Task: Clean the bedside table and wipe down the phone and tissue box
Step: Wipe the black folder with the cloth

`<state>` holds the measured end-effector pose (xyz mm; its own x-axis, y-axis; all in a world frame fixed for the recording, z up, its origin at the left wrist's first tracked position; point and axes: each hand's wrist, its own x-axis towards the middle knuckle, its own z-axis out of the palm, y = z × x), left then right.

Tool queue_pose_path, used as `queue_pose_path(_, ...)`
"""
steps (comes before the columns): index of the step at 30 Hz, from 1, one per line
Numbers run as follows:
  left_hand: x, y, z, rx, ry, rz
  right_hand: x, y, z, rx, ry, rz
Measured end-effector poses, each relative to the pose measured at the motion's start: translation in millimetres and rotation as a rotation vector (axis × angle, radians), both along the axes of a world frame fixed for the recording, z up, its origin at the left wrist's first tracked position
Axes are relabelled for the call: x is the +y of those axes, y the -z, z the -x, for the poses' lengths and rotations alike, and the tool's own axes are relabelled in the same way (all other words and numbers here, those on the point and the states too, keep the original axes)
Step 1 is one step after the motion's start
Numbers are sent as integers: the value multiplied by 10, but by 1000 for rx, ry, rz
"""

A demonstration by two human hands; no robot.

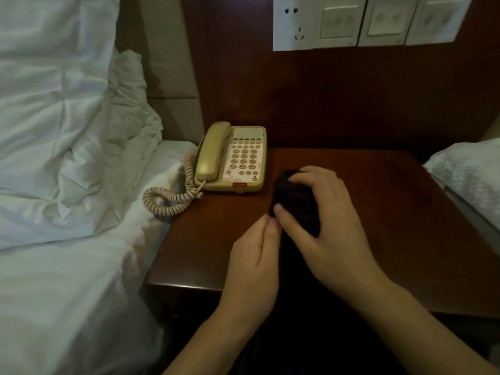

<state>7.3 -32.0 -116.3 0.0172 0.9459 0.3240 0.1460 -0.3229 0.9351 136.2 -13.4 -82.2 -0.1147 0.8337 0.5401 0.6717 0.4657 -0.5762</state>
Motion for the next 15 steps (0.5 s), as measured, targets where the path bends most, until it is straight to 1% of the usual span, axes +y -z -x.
queue_pose_path(2,-5,4,18,2,23,-5,42,-51,-17,1,-71,15)
queue_pose_path(3,-4,-4,23,35,33,-25,65,-73,-37,41,-65,15)
queue_pose_path(5,-13,-33,-7,131,45,-58,114,-95,-75,156,24,2)
queue_pose_path(7,-16,-51,-57,192,33,-62,139,-96,-85,211,79,20)
queue_pose_path(10,16,-23,-31,173,-3,-78,51,-61,-83,137,-16,24)
queue_pose_path(12,15,-23,15,170,10,-83,-1,-33,-66,105,-43,-1)
queue_pose_path(13,5,-31,22,168,17,-81,10,-28,-60,106,-24,-11)
queue_pose_path(15,-11,-42,14,144,-4,-85,91,-8,-84,113,79,-40)
